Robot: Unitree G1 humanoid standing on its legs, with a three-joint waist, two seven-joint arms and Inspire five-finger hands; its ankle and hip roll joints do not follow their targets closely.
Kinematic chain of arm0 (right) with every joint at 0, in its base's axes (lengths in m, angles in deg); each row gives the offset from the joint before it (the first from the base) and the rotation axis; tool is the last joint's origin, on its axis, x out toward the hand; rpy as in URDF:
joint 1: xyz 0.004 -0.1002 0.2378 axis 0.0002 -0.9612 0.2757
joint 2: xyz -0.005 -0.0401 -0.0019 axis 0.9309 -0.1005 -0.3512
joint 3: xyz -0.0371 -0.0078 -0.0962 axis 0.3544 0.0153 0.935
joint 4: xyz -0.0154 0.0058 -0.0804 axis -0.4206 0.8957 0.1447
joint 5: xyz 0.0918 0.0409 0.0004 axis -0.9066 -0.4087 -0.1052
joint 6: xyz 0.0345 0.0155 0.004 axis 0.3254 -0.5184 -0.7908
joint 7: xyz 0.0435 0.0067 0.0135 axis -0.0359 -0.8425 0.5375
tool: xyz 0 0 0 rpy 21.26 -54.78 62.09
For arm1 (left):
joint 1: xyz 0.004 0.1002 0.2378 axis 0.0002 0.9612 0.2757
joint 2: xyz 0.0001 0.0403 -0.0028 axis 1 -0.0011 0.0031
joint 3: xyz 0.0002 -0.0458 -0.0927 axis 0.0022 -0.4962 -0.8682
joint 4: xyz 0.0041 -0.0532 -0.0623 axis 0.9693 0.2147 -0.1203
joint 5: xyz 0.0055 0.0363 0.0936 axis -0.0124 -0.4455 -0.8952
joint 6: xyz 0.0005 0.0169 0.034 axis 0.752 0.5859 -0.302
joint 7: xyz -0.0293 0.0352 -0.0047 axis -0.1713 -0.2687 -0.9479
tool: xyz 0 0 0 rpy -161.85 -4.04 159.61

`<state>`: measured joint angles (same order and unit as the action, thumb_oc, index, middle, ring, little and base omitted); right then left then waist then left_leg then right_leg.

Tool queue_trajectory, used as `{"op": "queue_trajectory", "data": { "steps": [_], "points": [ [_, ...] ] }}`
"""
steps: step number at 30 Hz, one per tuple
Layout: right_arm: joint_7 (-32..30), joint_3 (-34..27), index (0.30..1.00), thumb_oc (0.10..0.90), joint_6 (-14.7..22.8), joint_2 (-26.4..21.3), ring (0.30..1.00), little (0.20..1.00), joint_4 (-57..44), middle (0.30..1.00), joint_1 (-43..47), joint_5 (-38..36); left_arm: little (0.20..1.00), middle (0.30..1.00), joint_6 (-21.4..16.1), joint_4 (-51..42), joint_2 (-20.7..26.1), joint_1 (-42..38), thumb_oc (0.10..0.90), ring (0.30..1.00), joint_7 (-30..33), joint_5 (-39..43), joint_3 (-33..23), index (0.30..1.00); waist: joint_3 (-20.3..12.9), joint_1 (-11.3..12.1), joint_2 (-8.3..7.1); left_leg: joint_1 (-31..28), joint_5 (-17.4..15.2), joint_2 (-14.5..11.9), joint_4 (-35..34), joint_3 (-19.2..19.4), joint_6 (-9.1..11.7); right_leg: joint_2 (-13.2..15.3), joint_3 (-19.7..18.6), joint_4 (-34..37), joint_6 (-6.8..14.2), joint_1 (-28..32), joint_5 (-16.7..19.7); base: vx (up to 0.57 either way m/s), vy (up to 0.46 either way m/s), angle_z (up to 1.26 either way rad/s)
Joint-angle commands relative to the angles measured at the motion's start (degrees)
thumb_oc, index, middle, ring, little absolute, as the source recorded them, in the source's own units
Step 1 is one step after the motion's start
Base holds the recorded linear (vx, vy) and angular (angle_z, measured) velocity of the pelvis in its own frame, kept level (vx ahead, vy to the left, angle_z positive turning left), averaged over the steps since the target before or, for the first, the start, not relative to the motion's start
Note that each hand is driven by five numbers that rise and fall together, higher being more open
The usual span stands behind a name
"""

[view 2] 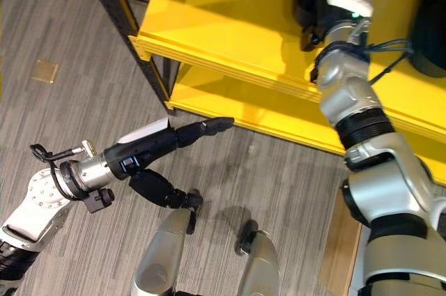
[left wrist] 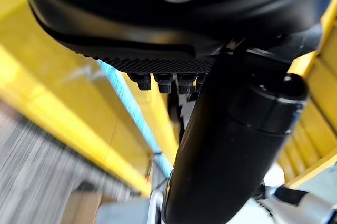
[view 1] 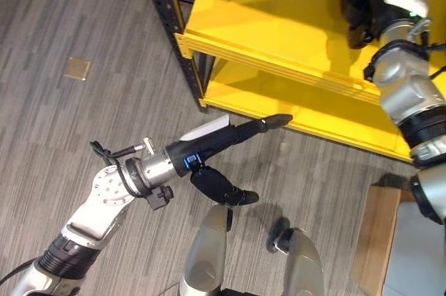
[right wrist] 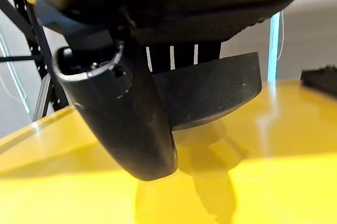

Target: Move parts from the plastic box to the shelf.

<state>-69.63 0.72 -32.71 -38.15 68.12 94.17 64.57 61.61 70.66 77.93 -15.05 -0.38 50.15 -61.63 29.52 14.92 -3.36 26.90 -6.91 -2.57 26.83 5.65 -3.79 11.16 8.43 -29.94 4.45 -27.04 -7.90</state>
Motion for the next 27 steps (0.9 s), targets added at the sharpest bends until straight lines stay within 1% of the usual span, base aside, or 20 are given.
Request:
{"op": "queue_trajectory", "data": {
  "steps": [1, 2, 3, 4, 5, 6, 8, 10, 14, 17, 23, 27],
  "points": [
    [-3.9, 3.8, 0.3, 0.4, -2.0, -1.3, 0.3, 0.3, -0.2, 0.3, 6.6, 2.6, 1.0, 1.0, -5.2, -3.9, -4.6, 0.0, 0.9, 1.0, 3.4, 0.0, 1.6, 1.0, -5.0, -4.9, 2.39, -7.8, 2.5, 4.0, -16.7, -5.1, 0.5, -2.7, -4.5, 21.4, 3.7, 0.1, 18.2, 0.21, -0.236, 0.09],
    [-3.3, 4.0, 0.3, 0.4, -2.0, -1.2, 0.3, 0.3, -0.2, 0.3, 6.6, 2.7, 1.0, 1.0, -5.3, -3.6, -4.5, 0.2, 0.9, 1.0, 3.6, 0.2, 1.6, 1.0, -5.7, -5.2, 1.97, -8.5, 1.9, 4.3, -17.7, -4.9, 0.2, -3.2, -5.1, 23.4, 4.1, 1.4, 17.6, 0.2, -0.257, 0.39],
    [-3.4, 5.4, 0.3, 0.4, -2.5, -1.9, 0.3, 0.3, 0.2, 0.3, 6.9, 0.4, 1.0, 1.0, -6.0, -2.7, -4.1, -0.1, 0.9, 1.0, 4.5, 0.0, 3.1, 1.0, -6.6, -5.7, 1.3, -9.4, 1.7, 4.6, -18.3, -5.3, 0.0, -3.5, -6.3, 25.4, 4.0, 3.0, 18.6, 0.16, -0.21, 0.45],
    [-3.3, 5.6, 0.3, 0.4, -2.5, -2.1, 0.3, 0.3, 0.2, 0.3, 7.0, 0.0, 1.0, 1.0, -6.2, -2.5, -3.9, -0.2, 0.9, 1.0, 4.8, -0.2, 3.3, 1.0, -6.7, -5.7, 1.22, -9.6, 1.6, 4.6, -18.4, -5.3, 0.0, -3.6, -6.3, 25.6, 4.0, 3.4, 18.8, 0.13, -0.257, 0.55],
    [-2.8, 5.4, 0.3, 0.4, -2.2, -2.5, 0.3, 0.3, 0.3, 0.3, 6.8, 0.2, 1.0, 1.0, -6.9, -2.1, -3.4, -0.7, 0.9, 1.0, 5.9, 0.0, 4.3, 1.0, -6.9, -5.7, 0.89, -9.9, 1.7, 4.0, -18.7, -5.2, 0.7, -3.6, -5.1, 25.6, 4.1, 4.3, 18.2, 0.05, -0.159, 0.39],
    [-2.6, 5.4, 0.3, 0.4, -2.1, -2.8, 0.3, 0.3, 0.1, 0.3, 6.6, 0.3, 1.0, 1.0, -7.1, -2.1, -3.4, -0.7, 0.9, 1.0, 5.9, 0.1, 4.3, 1.0, -6.9, -5.7, 0.82, -9.9, 1.8, 3.7, -18.7, -4.9, 0.9, -3.6, -4.6, 25.7, 4.0, 4.6, 17.9, 0.04, -0.16, 0.55],
    [-1.4, 5.6, 0.3, 0.4, -2.5, -3.8, 0.3, 0.3, -1.0, 0.3, 6.2, 1.2, 1.0, 1.0, -7.2, -2.7, -4.0, 0.2, 0.9, 1.0, 5.5, 0.0, 4.0, 1.0, -6.9, -5.6, 0.89, -10.4, 1.9, 2.8, -18.6, -4.0, 1.6, -3.8, -3.1, 26.0, 3.7, 6.3, 16.3, 0.05, -0.083, 0.25],
    [-1.1, 6.0, 0.3, 0.4, -2.5, -4.3, 0.3, 0.3, -1.1, 0.3, 5.8, 1.4, 1.0, 1.0, -7.5, -2.9, -4.3, 1.3, 0.9, 1.0, 5.2, -0.1, 3.7, 1.0, -7.1, -5.6, 1.01, -11.1, 2.2, 2.0, -18.6, -3.5, 2.3, -4.0, -2.4, 26.0, 3.5, 7.9, 15.1, 0.08, -0.056, -0.05],
    [-0.4, 6.1, 0.3, 0.4, -3.9, -4.8, 0.3, 0.3, -1.9, 0.3, 5.5, 2.2, 1.0, 1.0, -7.2, -3.1, -4.9, 2.4, 0.9, 1.0, 5.5, -0.4, 3.6, 1.0, -7.7, -5.5, 1.24, -12.5, 2.6, 0.6, -18.9, -2.6, 3.3, -3.8, -1.4, 25.7, 2.8, 10.0, 13.6, 0.08, -0.025, -0.11],
    [0.8, 5.4, 0.3, 0.4, -3.9, -5.1, 0.3, 0.3, -2.1, 0.3, 5.0, 3.2, 1.0, 1.0, -7.1, -3.3, -5.2, 3.3, 0.9, 1.0, 5.5, -0.6, 3.3, 1.0, -8.4, -5.5, 1.33, -13.7, 2.9, -0.1, -19.5, -2.2, 3.9, -3.5, -0.7, 25.6, 2.6, 11.3, 12.9, 0.11, -0.01, -0.09],
    [2.1, 4.2, 0.3, 0.4, -3.8, -5.1, 0.3, 0.3, -2.8, 0.3, 3.5, 4.6, 1.0, 1.0, -4.5, -3.9, -5.9, 4.6, 0.9, 1.0, 5.1, 0.0, 2.2, 1.0, -9.9, -5.6, 1.4, -16.1, 3.3, -1.0, -20.4, -1.6, 4.4, -3.4, 0.1, 24.7, 2.0, 13.3, 11.6, 0.14, -0.015, 0.02],
    [3.0, 3.3, 0.3, 0.4, -4.8, -4.7, 0.3, 0.3, -3.1, 0.3, 2.7, 5.0, 1.0, 1.0, -2.7, -3.9, -6.0, 5.2, 0.9, 1.0, 4.6, 0.5, 1.9, 1.0, -10.7, -5.4, 1.03, -16.9, 3.2, -1.4, -20.2, -1.9, 4.4, -3.8, 0.1, 24.0, 1.6, 14.3, 10.6, 0.17, -0.059, -0.01]
  ]
}}
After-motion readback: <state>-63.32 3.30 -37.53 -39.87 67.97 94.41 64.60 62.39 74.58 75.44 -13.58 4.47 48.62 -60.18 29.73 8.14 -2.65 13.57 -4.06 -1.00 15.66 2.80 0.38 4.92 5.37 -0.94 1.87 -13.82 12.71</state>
